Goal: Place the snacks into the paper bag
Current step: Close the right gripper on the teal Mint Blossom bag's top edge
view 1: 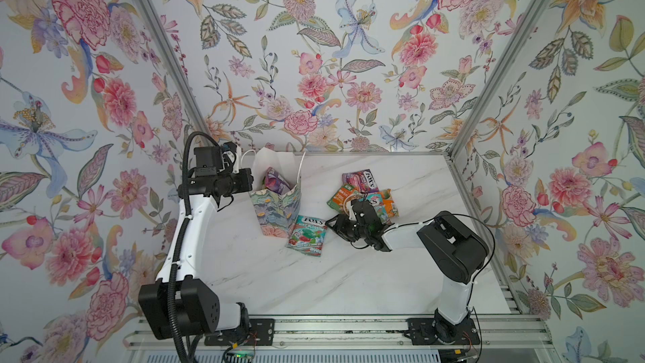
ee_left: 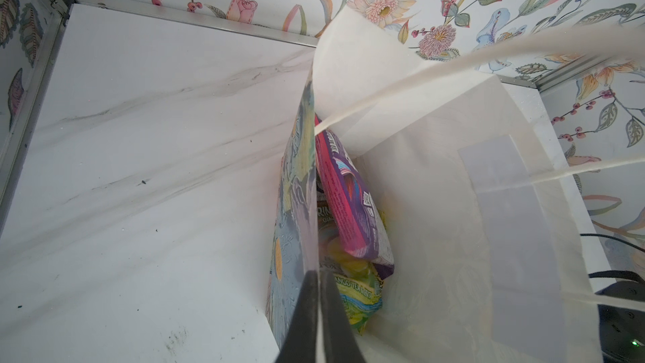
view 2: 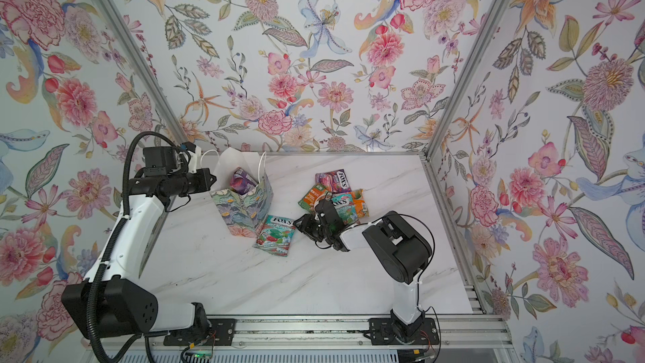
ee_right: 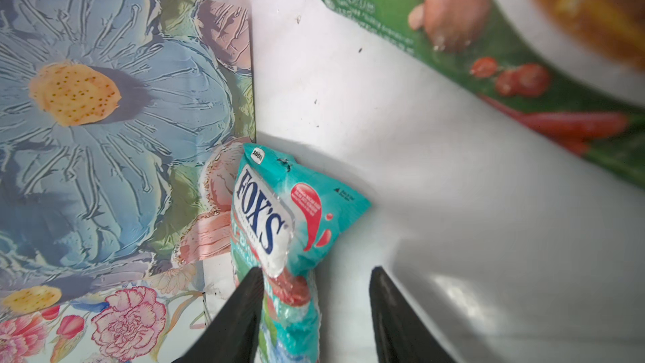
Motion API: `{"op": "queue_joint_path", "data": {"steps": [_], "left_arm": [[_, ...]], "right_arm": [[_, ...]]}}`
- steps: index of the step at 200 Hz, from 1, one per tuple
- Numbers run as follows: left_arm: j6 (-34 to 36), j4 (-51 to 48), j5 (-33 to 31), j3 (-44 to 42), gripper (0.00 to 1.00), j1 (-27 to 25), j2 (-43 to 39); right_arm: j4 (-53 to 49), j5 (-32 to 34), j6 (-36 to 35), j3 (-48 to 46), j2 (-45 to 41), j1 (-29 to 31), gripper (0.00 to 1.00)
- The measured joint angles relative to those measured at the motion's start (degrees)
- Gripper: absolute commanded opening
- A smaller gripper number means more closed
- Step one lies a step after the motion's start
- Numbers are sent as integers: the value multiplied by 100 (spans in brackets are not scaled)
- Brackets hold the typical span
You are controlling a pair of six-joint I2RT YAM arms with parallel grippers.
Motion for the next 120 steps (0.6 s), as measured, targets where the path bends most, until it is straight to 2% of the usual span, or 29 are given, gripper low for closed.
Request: {"op": "queue_joint_path", "data": {"steps": [69,120], "left_arm": [[0,0,0,-2,2,0,0],[0,0,0,-2,2,0,0]], "right_arm": [[162,63,214,503,457,42,50],[262,55,321,540,581,42,48]]}}
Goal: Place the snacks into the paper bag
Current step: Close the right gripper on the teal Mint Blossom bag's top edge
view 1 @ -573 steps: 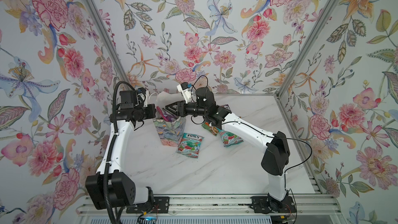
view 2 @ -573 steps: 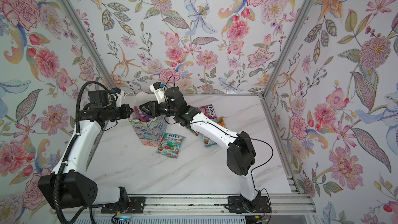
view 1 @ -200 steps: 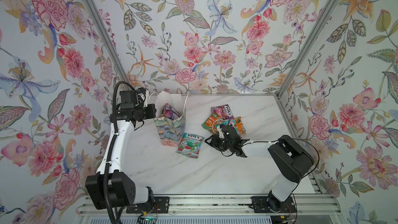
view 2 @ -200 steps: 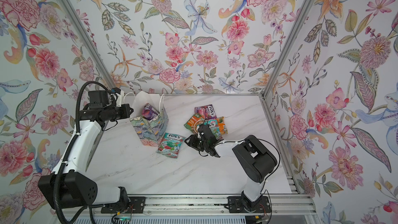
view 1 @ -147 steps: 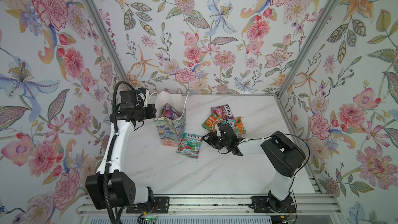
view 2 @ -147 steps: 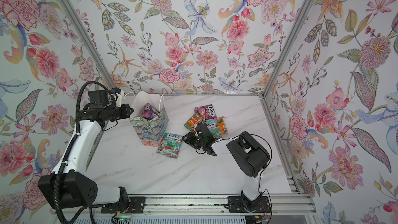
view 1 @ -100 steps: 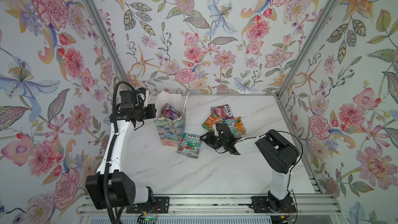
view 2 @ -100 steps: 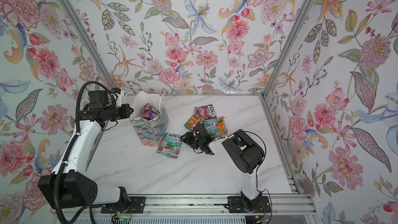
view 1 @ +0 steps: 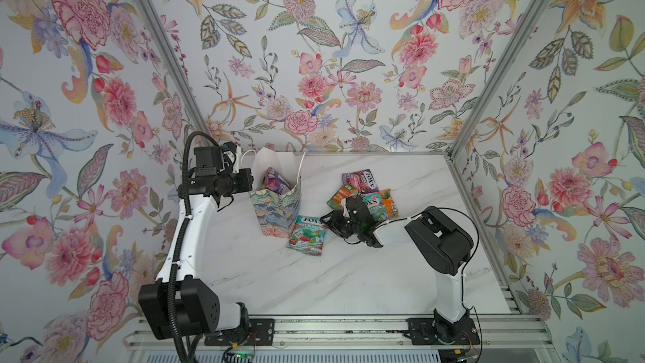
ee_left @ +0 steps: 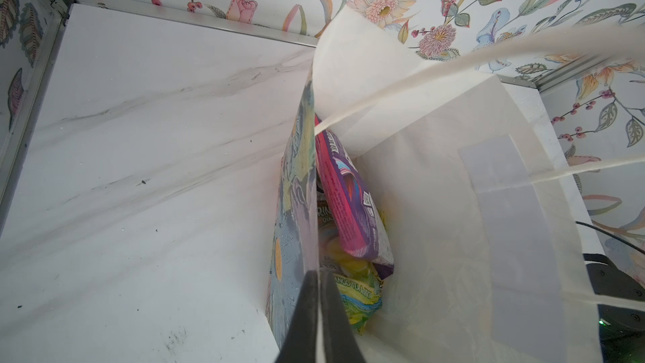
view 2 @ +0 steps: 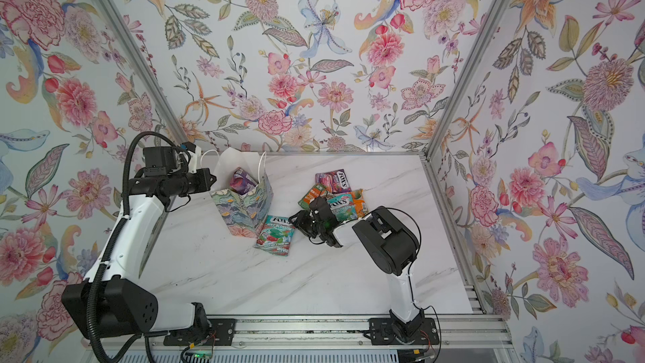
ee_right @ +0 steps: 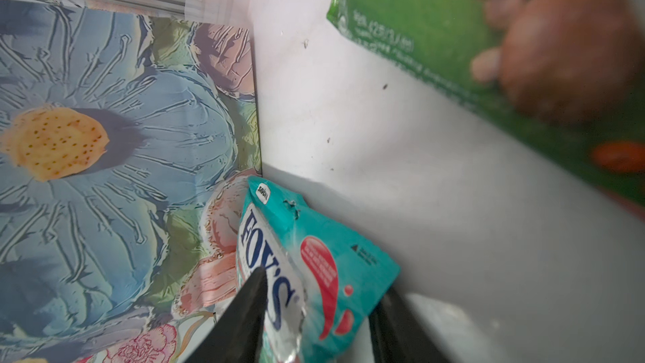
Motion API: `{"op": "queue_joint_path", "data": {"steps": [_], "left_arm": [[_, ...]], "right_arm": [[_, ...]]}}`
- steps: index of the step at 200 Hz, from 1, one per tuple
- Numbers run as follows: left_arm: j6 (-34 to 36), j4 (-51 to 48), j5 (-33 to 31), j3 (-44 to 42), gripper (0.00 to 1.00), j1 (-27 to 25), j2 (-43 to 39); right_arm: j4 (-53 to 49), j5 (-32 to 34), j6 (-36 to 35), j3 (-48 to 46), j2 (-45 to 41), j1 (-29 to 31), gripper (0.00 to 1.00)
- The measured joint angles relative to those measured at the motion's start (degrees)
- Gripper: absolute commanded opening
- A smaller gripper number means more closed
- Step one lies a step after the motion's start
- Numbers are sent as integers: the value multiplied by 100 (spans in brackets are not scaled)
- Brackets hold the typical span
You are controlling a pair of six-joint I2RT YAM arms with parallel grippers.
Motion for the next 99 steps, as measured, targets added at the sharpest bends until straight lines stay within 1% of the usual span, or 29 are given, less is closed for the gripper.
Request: {"op": "queue_joint_path", "data": {"steps": [50,87,99], "left_arm": [[0,-2,0,0,2,0,-2],[2,-2,-2,0,2,0,-2],[0,0,0,0,2,0,-2]], "right_arm": [[74,-98,50,-46,4,98,51],[109,-81,44,-367,-251,334,50],[125,-79,42,-369,-282,398,49]]}}
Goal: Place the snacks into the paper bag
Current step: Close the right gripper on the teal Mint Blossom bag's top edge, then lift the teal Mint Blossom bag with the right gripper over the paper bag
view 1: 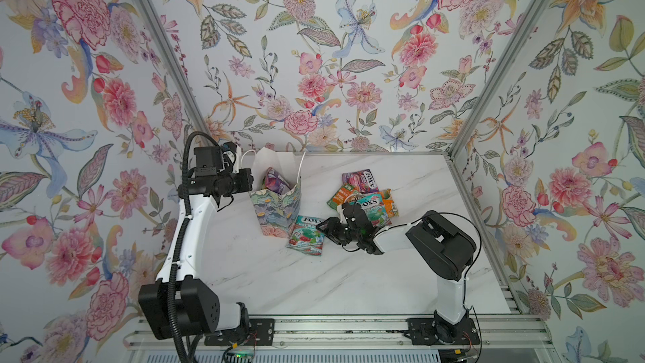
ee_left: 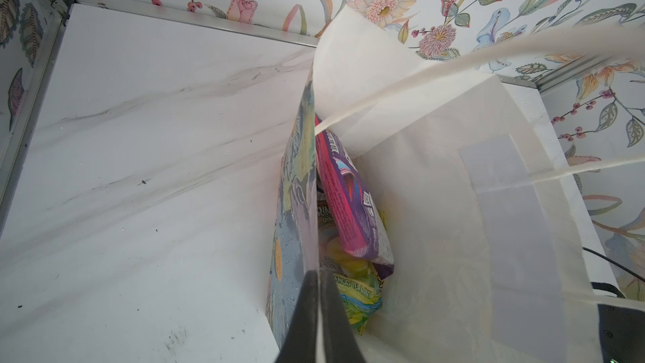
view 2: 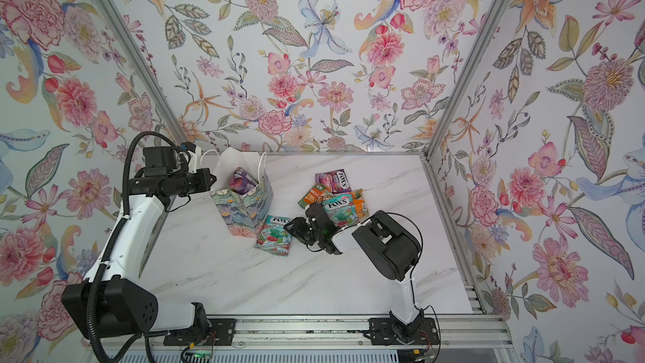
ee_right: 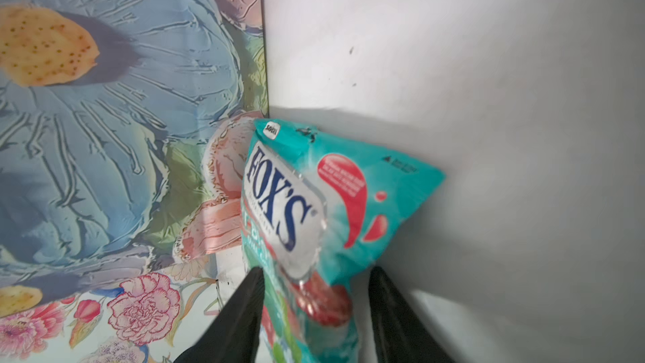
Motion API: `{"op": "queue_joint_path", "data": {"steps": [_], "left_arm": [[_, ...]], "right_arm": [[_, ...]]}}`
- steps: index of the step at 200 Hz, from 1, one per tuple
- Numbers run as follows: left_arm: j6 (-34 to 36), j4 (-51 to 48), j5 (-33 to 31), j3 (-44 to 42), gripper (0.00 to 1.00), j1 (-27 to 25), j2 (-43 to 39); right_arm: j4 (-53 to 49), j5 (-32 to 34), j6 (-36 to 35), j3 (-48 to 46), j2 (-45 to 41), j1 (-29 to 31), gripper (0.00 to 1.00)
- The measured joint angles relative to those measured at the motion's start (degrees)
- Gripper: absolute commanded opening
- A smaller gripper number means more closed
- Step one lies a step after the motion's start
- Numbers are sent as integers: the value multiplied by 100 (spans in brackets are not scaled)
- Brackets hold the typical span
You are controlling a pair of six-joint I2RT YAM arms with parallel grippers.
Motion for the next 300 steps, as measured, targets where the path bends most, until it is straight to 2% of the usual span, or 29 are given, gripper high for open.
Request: {"op": "queue_joint_path", "data": {"steps": [15,48,84,144,193,242,300], "left_arm": [[0,-2,0,0,2,0,0],[0,2,-2,-15,2,0,-13],[2,-13,-2,-39,2,0,-66],[0,-24,0,-63,2,0,-96],[2,-2,0,-81,2,0,-98],[0,0,2,-85,3,0,-98],[0,4,2,-90,2,0,-98]], "right_arm": [[2,2,4,0,-13,55,44],[42,2,4,0,-13,74,17],[-11,0,-66,0,-164,74,0],[-1086,367,-673,76,-1617,72,0],[-2566,929,-1672,885,-2715,7,0],[-3565,1451,-2649,2332,-3073,-24,0],[-3766,1635,-3344,3661,-3027,186,0]]}}
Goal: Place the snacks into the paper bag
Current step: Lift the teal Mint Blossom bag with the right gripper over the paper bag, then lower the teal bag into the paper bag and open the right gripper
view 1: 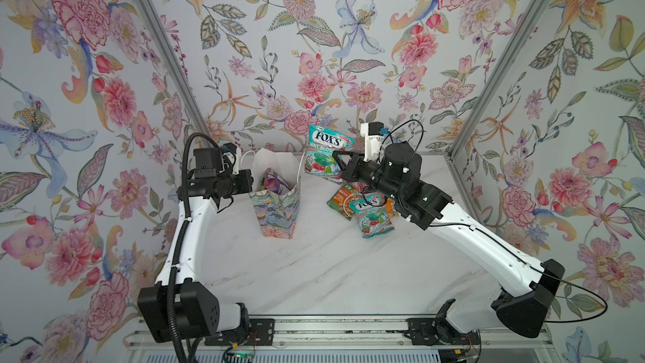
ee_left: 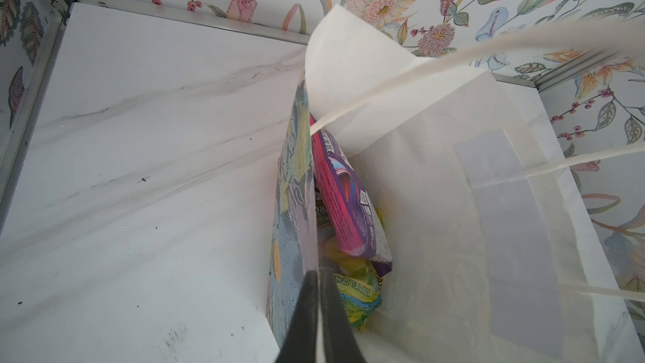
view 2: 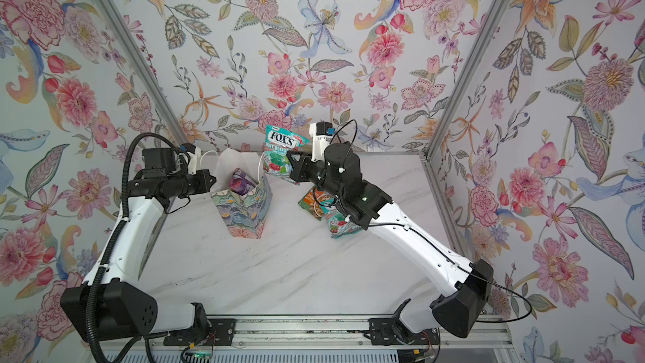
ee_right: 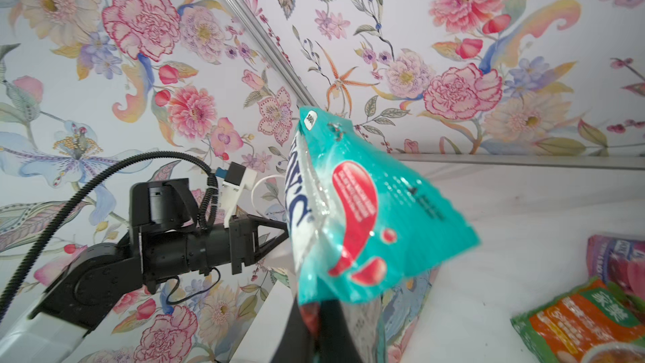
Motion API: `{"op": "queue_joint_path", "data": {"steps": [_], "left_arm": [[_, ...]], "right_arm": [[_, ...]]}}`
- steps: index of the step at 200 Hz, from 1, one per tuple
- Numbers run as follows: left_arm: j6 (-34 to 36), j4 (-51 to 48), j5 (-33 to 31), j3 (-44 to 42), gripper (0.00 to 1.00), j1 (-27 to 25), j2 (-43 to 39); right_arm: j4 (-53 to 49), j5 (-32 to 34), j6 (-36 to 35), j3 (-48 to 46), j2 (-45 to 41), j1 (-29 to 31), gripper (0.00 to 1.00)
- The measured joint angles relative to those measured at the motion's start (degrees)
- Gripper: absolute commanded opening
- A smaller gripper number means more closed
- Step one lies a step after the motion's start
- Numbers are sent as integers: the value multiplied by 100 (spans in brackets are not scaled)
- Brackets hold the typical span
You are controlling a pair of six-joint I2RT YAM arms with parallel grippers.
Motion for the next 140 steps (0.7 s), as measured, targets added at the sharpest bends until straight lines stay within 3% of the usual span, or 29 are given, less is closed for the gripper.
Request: {"op": "queue_joint_path", "data": {"steps": [60,103,140], "left_arm": [[0,59,4,-66,2,0,-42],[0,87,46,-79,2,0,-42],[-2,101,122,-79,2,0,-42]], "right_arm": [[-138,-72,-372,1974,1303,348,0],[-940,-177,-544,3606,2726,476,0],[-1609,-107,-713,4015,3309,601,0]]}}
